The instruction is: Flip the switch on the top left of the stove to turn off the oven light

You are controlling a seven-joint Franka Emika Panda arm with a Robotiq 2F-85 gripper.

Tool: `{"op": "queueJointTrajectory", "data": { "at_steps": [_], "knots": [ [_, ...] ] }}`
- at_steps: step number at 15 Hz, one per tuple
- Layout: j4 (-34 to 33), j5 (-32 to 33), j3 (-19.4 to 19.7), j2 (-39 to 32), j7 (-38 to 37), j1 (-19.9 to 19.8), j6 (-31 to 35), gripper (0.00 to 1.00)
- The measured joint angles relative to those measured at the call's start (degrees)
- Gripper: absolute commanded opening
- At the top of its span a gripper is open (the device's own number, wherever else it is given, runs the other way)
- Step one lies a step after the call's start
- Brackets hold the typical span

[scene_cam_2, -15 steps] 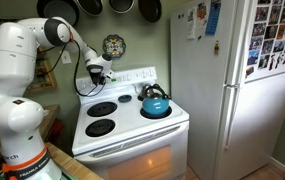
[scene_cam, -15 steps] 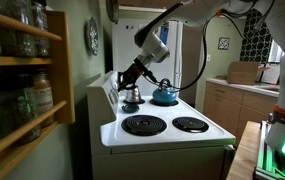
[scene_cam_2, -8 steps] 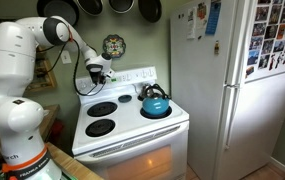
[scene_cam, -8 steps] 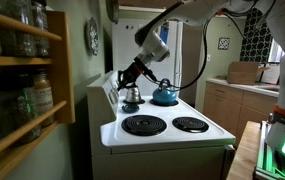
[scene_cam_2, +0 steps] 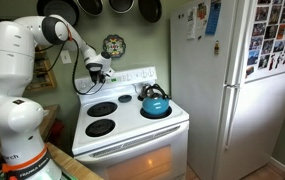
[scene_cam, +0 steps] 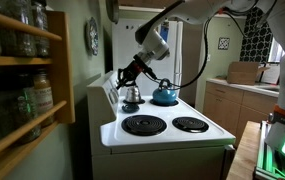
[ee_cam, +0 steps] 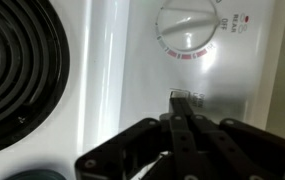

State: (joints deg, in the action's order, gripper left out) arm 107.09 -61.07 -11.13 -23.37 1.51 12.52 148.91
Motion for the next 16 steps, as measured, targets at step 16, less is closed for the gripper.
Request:
{"op": "queueJointTrajectory", "data": {
  "at_steps": [16],
  "knots": [
    [0.02,3.10,-0.02,-0.96,-5.42,0.70,0.05,0.00]
  ]
}}
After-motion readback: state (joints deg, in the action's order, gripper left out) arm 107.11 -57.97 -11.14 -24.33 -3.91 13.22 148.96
